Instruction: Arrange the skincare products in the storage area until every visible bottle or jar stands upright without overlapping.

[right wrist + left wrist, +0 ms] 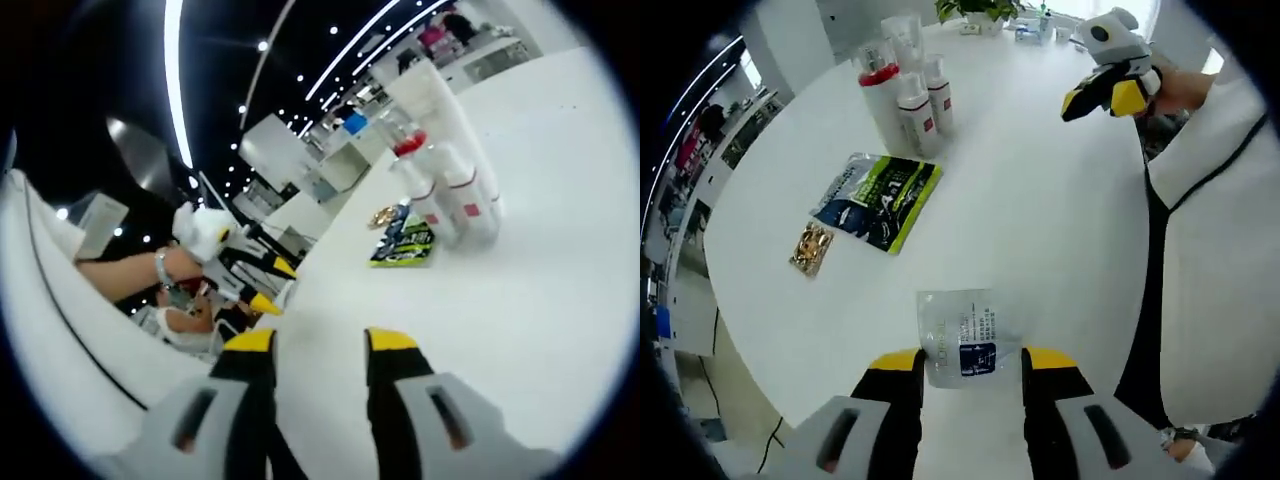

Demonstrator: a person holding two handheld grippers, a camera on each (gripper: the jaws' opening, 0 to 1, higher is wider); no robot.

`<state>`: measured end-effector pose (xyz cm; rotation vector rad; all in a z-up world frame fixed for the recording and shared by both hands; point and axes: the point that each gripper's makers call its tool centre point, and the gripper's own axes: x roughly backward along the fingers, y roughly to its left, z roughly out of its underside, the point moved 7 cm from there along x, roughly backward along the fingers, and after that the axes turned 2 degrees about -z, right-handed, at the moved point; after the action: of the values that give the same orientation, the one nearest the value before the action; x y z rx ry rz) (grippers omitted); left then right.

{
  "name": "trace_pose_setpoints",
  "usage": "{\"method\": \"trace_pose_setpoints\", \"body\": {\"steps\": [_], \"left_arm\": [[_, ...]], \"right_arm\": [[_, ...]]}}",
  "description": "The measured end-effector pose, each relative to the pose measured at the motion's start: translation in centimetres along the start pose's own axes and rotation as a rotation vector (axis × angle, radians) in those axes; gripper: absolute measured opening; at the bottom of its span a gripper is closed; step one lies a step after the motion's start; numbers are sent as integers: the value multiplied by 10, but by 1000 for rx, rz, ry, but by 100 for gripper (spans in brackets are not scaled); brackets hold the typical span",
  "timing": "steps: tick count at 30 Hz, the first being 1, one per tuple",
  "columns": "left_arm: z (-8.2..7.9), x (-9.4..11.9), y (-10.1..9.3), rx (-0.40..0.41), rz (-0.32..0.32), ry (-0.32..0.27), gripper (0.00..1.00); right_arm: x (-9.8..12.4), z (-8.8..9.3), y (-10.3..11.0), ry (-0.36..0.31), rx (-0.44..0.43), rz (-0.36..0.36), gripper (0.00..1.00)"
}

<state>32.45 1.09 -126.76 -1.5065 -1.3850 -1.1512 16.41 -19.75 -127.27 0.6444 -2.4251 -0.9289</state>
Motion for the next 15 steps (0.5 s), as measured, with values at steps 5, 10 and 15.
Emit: {"method": "trace_pose_setpoints", "body": {"steps": [5, 10, 15], "left_arm": [[-19, 4, -17, -42, 15, -24, 40], [-42, 7, -37, -58, 46, -63, 40], [-62, 7, -57, -95, 80, -97, 40]], "right_arm": [[3, 5, 2, 8, -17, 1, 33], [3, 10, 5, 22, -30, -5, 33], [-2, 9, 8, 30, -50, -25, 33]]}}
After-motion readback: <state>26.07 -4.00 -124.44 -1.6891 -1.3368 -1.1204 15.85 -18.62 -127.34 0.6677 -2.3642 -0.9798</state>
